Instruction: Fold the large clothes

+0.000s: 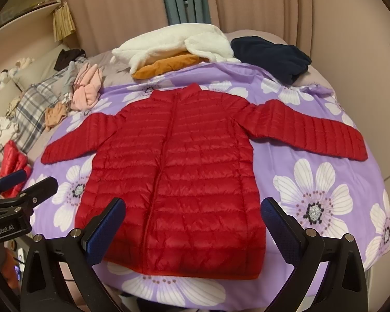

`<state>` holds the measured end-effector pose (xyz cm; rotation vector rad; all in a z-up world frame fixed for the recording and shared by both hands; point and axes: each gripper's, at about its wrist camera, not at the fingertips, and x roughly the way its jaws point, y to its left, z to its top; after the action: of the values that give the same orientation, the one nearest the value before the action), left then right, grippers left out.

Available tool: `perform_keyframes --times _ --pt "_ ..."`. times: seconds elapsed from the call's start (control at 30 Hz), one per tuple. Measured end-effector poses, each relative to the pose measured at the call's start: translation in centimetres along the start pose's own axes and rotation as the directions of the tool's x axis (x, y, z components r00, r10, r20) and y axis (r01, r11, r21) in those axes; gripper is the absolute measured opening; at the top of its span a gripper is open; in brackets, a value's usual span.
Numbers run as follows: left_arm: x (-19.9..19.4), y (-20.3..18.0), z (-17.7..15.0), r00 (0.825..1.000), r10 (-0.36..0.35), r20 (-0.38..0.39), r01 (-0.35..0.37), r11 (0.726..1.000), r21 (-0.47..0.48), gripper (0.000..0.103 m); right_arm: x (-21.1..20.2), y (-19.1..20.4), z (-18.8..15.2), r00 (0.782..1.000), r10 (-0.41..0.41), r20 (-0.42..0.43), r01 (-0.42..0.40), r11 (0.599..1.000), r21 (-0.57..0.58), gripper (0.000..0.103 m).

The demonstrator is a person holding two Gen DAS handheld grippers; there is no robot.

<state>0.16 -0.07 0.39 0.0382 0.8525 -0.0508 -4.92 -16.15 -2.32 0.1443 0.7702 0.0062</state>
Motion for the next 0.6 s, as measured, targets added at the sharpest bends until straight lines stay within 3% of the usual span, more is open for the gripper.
perform_keyframes --times 0.6 --pt "0.16 -0.20 -0.19 1.000 -0.003 -0.002 0.004 1.000 0.004 0.103 0.10 0.11 -0.16 1.000 0.001 -0.004 -0.001 1.000 -0.001 0.102"
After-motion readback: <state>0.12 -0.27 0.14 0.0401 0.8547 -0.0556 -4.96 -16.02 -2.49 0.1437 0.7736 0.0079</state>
